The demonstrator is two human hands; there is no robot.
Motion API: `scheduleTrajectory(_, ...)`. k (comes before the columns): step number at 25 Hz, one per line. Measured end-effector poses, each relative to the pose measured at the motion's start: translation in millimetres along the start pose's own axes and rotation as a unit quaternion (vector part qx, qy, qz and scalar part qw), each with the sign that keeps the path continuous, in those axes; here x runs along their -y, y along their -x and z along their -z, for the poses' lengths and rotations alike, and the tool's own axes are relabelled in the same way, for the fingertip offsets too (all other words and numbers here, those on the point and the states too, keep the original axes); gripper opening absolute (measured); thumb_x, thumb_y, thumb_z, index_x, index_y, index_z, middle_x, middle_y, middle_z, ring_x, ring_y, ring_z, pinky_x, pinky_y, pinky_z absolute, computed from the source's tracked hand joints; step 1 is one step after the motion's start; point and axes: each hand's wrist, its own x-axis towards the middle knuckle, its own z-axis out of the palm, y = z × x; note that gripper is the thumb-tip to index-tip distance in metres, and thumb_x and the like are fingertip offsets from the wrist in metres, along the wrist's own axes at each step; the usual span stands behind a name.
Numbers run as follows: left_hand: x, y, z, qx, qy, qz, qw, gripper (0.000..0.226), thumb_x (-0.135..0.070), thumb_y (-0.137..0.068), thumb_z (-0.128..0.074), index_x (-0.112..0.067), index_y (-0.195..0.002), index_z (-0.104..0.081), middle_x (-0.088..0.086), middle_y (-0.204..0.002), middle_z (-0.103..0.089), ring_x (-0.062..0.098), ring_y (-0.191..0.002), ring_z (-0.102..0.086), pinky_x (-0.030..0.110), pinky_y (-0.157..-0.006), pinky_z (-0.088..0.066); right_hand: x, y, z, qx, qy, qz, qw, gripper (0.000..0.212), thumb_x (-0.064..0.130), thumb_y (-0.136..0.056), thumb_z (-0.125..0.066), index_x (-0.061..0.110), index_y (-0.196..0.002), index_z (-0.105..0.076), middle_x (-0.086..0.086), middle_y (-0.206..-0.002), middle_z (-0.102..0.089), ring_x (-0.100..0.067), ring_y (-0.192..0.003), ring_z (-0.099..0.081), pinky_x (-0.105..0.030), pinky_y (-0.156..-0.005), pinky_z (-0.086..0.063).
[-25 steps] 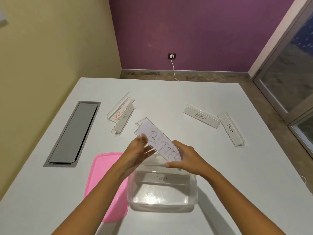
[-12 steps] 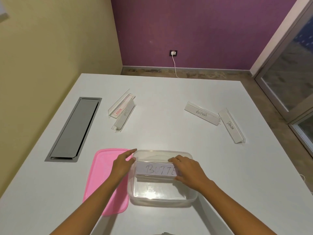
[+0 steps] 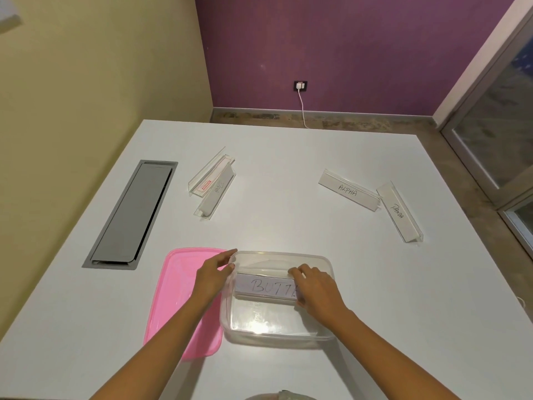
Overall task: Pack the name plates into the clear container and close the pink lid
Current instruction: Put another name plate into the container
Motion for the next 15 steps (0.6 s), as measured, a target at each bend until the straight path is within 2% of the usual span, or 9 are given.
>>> scheduleTrajectory(4, 5, -1, -2, -0.005, -0.029, -0.015, 0.999, 0.036, -0.016, -0.092, -0.054, -0.023, -0.128, -0.056, 0.004, -0.126, -0.062, 0.016, -0.116, -0.054, 0.027, -0.096, -0.036, -2, 0, 4, -0.026, -0.006, 0.005, 1.000, 0.070, 0.032, -0.058, -0.085, 0.016, -0.120, -0.056, -0.008, -0.110, -0.065, -0.028, -0.082, -0.063, -0.037, -0.063, -0.052)
scheduleTrajectory(6, 7, -3, -4, -0.001, -0.066, -0.027, 0.997, 0.037, -0.020, -0.094, -0.052, -0.023, -0.131, -0.052, 0.005, -0.130, -0.059, 0.019, -0.119, -0.054, 0.026, -0.095, -0.036, -4, 0, 16, -0.085, -0.036, 0.016, 0.996, 0.053, 0.038, -0.072, -0.074, 0.019, -0.119, -0.057, -0.003, -0.111, -0.065, -0.025, -0.084, -0.063, -0.036, -0.068, -0.052)
scheduleTrajectory(8, 6, -4, -8, -0.004, -0.156, -0.071, 0.985, 0.039, -0.029, -0.095, -0.048, -0.024, -0.134, -0.047, 0.000, -0.135, -0.054, 0.019, -0.123, -0.050, 0.030, -0.097, -0.038, -11, -6, 34, -0.148, -0.038, 0.036, 0.988, 0.035, 0.034, -0.085, -0.063, 0.020, -0.116, -0.057, 0.000, -0.108, -0.065, -0.022, -0.084, -0.063, -0.034, -0.069, -0.052)
scheduleTrajectory(10, 0, -7, -13, -0.025, -0.234, -0.146, 0.961, 0.041, -0.033, -0.095, -0.048, -0.024, -0.135, -0.046, -0.002, -0.133, -0.055, 0.018, -0.122, -0.050, 0.031, -0.097, -0.039, -25, -19, 50, -0.191, -0.042, 0.028, 0.980, 0.026, 0.024, -0.088, -0.060, 0.020, -0.113, -0.058, 0.000, -0.105, -0.066, -0.022, -0.085, -0.063, -0.035, -0.068, -0.053)
scheduleTrajectory(13, -17, -19, -24, -0.015, -0.289, -0.241, 0.926, 0.041, -0.033, -0.092, -0.052, -0.025, -0.132, -0.049, 0.000, -0.119, -0.063, 0.020, -0.110, -0.058, 0.030, -0.090, -0.043, -56, -45, 64, -0.230, -0.063, -0.028, 0.971, 0.023, 0.012, -0.085, -0.060, 0.017, -0.107, -0.062, -0.003, -0.099, -0.067, -0.025, -0.084, -0.062, -0.035, -0.066, -0.052)
scheduleTrajectory(15, -32, -30, -31, 0.012, -0.313, -0.238, 0.919, 0.040, -0.038, -0.092, -0.051, -0.029, -0.131, -0.050, -0.004, -0.117, -0.066, 0.018, -0.106, -0.061, 0.031, -0.084, -0.047, -84, -67, 69, -0.230, -0.065, -0.074, 0.968, 0.024, 0.008, -0.084, -0.058, 0.015, -0.107, -0.062, -0.005, -0.098, -0.066, -0.028, -0.087, -0.061, -0.037, -0.065, -0.052)
